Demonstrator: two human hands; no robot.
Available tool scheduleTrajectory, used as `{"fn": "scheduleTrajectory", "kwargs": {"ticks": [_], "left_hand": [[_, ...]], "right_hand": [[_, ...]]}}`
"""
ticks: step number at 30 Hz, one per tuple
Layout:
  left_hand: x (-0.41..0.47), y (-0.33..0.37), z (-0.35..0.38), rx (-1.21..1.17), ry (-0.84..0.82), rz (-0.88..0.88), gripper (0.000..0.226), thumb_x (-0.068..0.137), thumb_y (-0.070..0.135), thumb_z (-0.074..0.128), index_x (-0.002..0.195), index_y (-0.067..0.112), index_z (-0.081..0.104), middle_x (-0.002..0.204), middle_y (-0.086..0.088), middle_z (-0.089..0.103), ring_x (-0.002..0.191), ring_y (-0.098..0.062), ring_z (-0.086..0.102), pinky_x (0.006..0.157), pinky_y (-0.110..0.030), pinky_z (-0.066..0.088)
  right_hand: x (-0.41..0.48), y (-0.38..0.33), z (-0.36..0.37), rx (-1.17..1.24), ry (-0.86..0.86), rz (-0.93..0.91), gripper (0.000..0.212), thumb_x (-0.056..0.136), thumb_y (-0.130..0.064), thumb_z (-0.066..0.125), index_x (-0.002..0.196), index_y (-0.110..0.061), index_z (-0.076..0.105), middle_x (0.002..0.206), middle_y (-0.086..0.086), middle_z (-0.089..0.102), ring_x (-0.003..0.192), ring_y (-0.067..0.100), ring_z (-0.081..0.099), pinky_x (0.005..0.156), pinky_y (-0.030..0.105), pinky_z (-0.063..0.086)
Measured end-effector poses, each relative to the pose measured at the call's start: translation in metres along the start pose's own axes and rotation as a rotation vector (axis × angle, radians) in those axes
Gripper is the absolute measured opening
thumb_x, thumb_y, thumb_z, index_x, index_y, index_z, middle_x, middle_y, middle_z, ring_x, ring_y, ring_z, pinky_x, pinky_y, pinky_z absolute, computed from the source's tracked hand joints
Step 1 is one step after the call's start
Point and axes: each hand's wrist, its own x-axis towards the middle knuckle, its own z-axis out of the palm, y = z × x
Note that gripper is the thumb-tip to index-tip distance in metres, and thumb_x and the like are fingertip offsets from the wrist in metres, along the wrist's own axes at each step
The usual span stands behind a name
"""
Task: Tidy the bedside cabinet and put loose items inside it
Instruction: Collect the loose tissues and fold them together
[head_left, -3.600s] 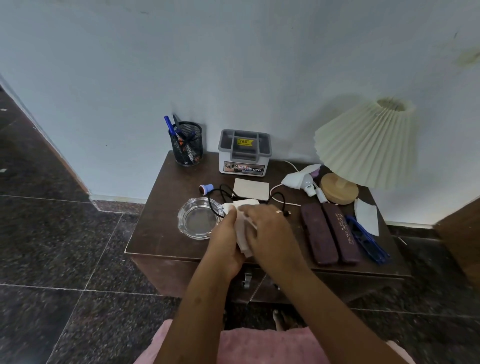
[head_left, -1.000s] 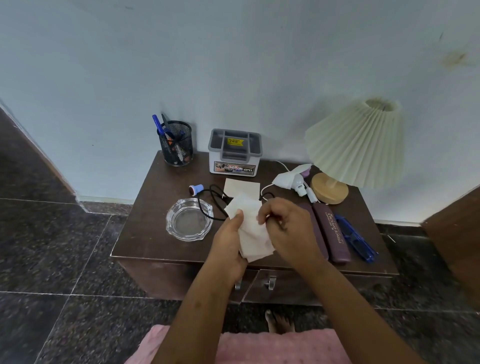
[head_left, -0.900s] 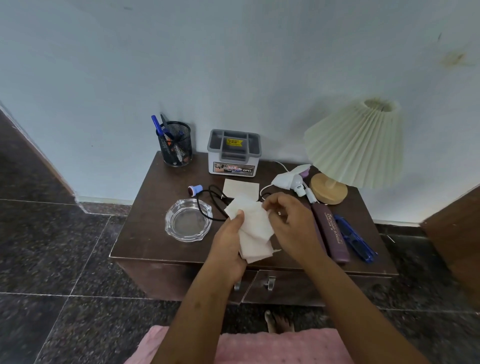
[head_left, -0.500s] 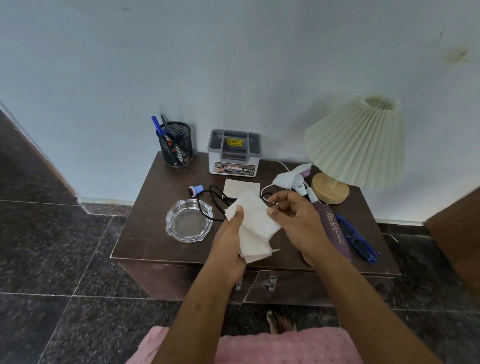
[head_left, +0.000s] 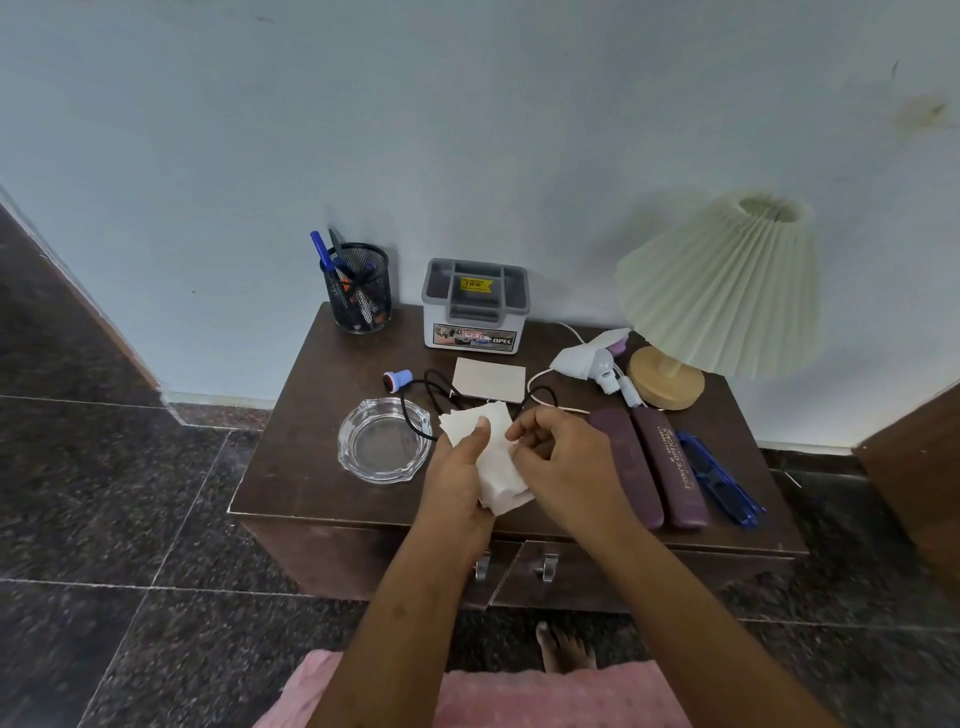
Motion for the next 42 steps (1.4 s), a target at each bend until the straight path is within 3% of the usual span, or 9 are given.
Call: {"fn": "scheduleTrajectory", "kwargs": {"ticks": [6, 13, 17, 20, 24, 27, 33, 37, 42], "left_hand": [[0.003, 0.000, -0.001, 0.037, 0.054, 0.065, 0.038, 0.094, 0.013, 0.050, 0.132, 0.016, 0.046, 0.123, -0.016, 0.060, 0.099, -0.030, 0.061, 0.068, -0.038, 0.053], [0.005, 0.000, -0.003, 0.054, 0.086, 0.107, 0.040, 0.095, 0.007, 0.047, 0.134, 0.017, 0.045, 0.123, -0.015, 0.060, 0.090, -0.025, 0.062, 0.071, -0.039, 0.053], [0.008, 0.002, -0.006, 0.032, 0.095, 0.102, 0.034, 0.096, 0.007, 0.047, 0.128, 0.018, 0.048, 0.107, -0.012, 0.065, 0.087, -0.025, 0.063, 0.076, -0.044, 0.053], [0.009, 0.002, -0.008, 0.029, 0.087, 0.091, 0.029, 0.096, 0.007, 0.046, 0.121, 0.022, 0.050, 0.093, -0.008, 0.068, 0.083, -0.025, 0.064, 0.070, -0.042, 0.054], [0.012, 0.005, -0.008, 0.055, 0.090, 0.078, 0.033, 0.096, 0.009, 0.046, 0.127, 0.022, 0.048, 0.115, -0.014, 0.064, 0.098, -0.030, 0.062, 0.077, -0.050, 0.053], [0.012, 0.006, -0.009, 0.048, 0.081, 0.079, 0.036, 0.097, 0.009, 0.046, 0.131, 0.021, 0.047, 0.114, -0.015, 0.065, 0.098, -0.030, 0.063, 0.084, -0.054, 0.051], [0.014, 0.006, -0.012, 0.058, 0.071, 0.065, 0.040, 0.097, 0.010, 0.046, 0.135, 0.021, 0.044, 0.115, -0.015, 0.065, 0.090, -0.026, 0.065, 0.077, -0.045, 0.054], [0.015, 0.010, -0.015, 0.067, 0.060, 0.079, 0.039, 0.097, 0.010, 0.045, 0.134, 0.021, 0.045, 0.111, -0.012, 0.066, 0.087, -0.023, 0.066, 0.078, -0.045, 0.054], [0.014, 0.016, -0.018, 0.051, 0.068, 0.094, 0.035, 0.097, 0.009, 0.045, 0.130, 0.019, 0.047, 0.110, -0.014, 0.065, 0.084, -0.023, 0.065, 0.072, -0.041, 0.055]], "right_hand": [[-0.001, 0.000, 0.004, -0.125, -0.005, -0.083, 0.021, 0.077, -0.005, 0.056, 0.085, -0.024, 0.062, 0.082, -0.005, 0.057, 0.076, 0.004, 0.053, 0.064, 0.011, 0.042], [0.011, 0.018, 0.006, -0.121, 0.006, -0.070, 0.015, 0.078, -0.020, 0.059, 0.083, -0.034, 0.060, 0.085, -0.014, 0.061, 0.080, 0.000, 0.056, 0.069, 0.019, 0.047], [0.042, 0.050, -0.006, -0.255, 0.091, 0.047, 0.024, 0.085, -0.025, 0.058, 0.110, -0.028, 0.058, 0.106, -0.005, 0.063, 0.099, 0.013, 0.059, 0.083, 0.036, 0.051], [0.062, 0.075, -0.014, -0.443, 0.126, 0.130, 0.043, 0.088, -0.031, 0.054, 0.130, -0.023, 0.047, 0.129, 0.004, 0.054, 0.118, 0.025, 0.051, 0.094, 0.046, 0.047], [0.076, 0.090, -0.011, -0.530, 0.125, 0.178, 0.049, 0.091, -0.044, 0.046, 0.137, -0.029, 0.036, 0.138, 0.007, 0.046, 0.127, 0.032, 0.042, 0.100, 0.052, 0.035], [0.089, 0.091, -0.005, -0.561, 0.099, 0.216, 0.050, 0.093, -0.050, 0.038, 0.140, -0.036, 0.030, 0.145, 0.007, 0.041, 0.133, 0.033, 0.036, 0.105, 0.056, 0.025], [0.114, 0.089, 0.011, -0.557, 0.097, 0.329, 0.048, 0.092, -0.053, 0.034, 0.139, -0.045, 0.031, 0.141, 0.008, 0.044, 0.130, 0.035, 0.038, 0.104, 0.054, 0.021], [0.122, 0.088, 0.015, -0.476, 0.139, 0.371, 0.047, 0.092, -0.049, 0.039, 0.137, -0.034, 0.044, 0.141, 0.005, 0.045, 0.132, 0.032, 0.037, 0.107, 0.053, 0.017], [0.119, 0.069, 0.011, -0.139, 0.332, 0.176, 0.035, 0.090, -0.027, 0.052, 0.121, -0.014, 0.063, 0.122, 0.007, 0.062, 0.115, 0.024, 0.055, 0.099, 0.036, 0.037]]}}
